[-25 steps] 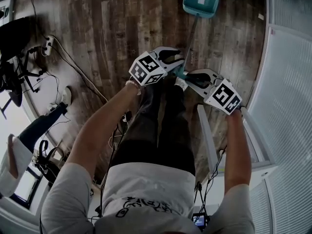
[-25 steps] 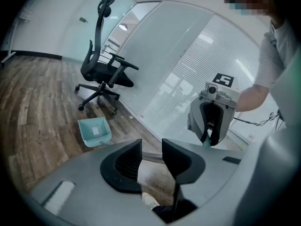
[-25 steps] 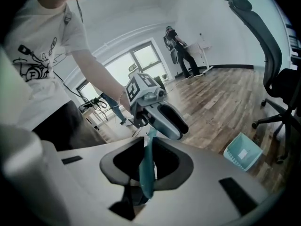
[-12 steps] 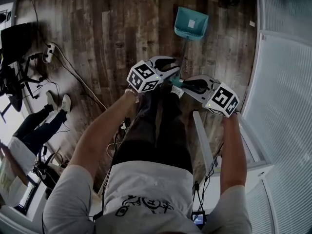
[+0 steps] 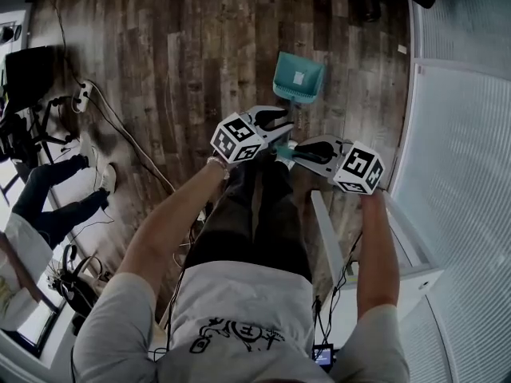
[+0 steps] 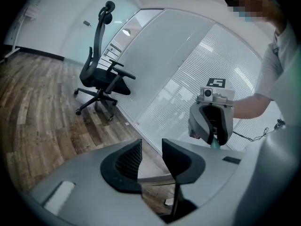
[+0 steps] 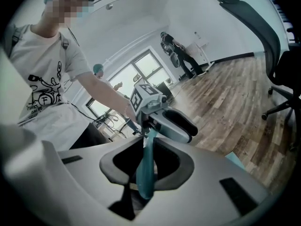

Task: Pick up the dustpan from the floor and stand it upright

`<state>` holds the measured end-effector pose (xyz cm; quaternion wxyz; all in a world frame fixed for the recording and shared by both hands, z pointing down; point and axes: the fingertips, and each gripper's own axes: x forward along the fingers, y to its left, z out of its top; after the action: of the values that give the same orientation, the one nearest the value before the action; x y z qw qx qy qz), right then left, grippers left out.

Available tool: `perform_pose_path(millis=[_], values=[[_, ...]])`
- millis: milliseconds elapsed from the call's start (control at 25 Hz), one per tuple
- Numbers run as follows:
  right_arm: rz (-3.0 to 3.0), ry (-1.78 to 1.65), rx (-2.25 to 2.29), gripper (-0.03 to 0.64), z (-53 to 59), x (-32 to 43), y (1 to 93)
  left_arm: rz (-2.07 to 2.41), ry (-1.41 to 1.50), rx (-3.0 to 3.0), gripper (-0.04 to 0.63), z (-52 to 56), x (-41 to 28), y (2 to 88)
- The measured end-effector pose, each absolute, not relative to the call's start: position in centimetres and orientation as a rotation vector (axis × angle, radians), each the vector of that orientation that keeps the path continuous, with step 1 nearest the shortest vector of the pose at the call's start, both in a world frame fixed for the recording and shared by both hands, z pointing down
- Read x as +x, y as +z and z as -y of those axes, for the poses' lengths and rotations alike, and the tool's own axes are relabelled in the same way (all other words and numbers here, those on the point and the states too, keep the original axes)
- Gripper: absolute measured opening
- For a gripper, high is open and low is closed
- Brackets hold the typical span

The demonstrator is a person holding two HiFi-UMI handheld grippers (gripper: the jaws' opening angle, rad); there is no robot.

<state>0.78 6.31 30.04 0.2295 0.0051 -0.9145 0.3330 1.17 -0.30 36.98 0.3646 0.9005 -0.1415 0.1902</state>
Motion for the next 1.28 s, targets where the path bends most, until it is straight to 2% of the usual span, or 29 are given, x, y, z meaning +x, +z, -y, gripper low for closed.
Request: perform_pose_path(millis=[280,640,880,1280], values=[[2.485,0.989,0.047,0.062,-7.0,1.4,30.6,0.356,0.533,2.323,0.118,0.0,1.7,35.7],[2.452,0.863,0.330,0.083,-5.0,4.6,27.3,0.463,0.440,2.350,0.118,1.5,1.1,26.9],[2.474,0.672,0.722,0.083,-0.2,7.7,18.8,0.525,0.340,2.441,0.118,3.2,0.6,17.9],[2.456,0.369,1.290,0.066,0.5,8.4,-1.5,0.693,0.110,2.571,0.114,2.0,-1.8,0.1]])
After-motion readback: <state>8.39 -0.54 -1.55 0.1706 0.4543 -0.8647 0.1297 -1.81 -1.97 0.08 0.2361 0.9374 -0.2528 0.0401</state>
